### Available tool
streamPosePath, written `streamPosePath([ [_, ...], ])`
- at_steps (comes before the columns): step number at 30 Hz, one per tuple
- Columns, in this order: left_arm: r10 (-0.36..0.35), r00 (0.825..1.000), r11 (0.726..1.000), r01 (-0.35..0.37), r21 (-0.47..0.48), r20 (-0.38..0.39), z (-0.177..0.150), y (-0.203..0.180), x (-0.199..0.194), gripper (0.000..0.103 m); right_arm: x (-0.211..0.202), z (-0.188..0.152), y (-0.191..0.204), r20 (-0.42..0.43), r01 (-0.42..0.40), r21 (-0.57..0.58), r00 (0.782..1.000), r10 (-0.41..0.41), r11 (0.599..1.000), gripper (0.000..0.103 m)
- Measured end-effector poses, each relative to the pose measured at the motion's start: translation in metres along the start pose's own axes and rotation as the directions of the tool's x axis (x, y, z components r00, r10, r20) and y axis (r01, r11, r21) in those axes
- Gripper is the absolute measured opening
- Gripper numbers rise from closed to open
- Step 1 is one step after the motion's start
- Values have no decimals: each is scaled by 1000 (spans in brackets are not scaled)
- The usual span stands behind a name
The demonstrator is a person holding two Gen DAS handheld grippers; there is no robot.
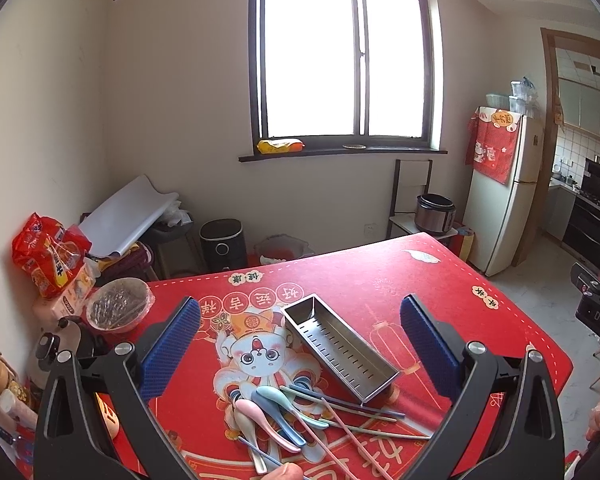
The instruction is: Organize utensils
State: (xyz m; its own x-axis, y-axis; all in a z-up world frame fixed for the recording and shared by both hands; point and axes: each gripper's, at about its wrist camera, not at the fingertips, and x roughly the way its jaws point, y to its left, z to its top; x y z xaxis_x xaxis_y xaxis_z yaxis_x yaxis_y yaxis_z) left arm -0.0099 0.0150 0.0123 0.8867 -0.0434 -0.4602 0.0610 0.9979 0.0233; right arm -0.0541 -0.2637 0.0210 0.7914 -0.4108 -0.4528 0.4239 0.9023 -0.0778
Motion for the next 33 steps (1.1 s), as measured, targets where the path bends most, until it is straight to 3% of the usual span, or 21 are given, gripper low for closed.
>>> streamPosePath([
  [33, -2, 1000, 1000, 2, -21, -3, -10, 1, 3, 98, -1, -1, 14, 5, 0, -37, 1000, 0, 999, 89],
])
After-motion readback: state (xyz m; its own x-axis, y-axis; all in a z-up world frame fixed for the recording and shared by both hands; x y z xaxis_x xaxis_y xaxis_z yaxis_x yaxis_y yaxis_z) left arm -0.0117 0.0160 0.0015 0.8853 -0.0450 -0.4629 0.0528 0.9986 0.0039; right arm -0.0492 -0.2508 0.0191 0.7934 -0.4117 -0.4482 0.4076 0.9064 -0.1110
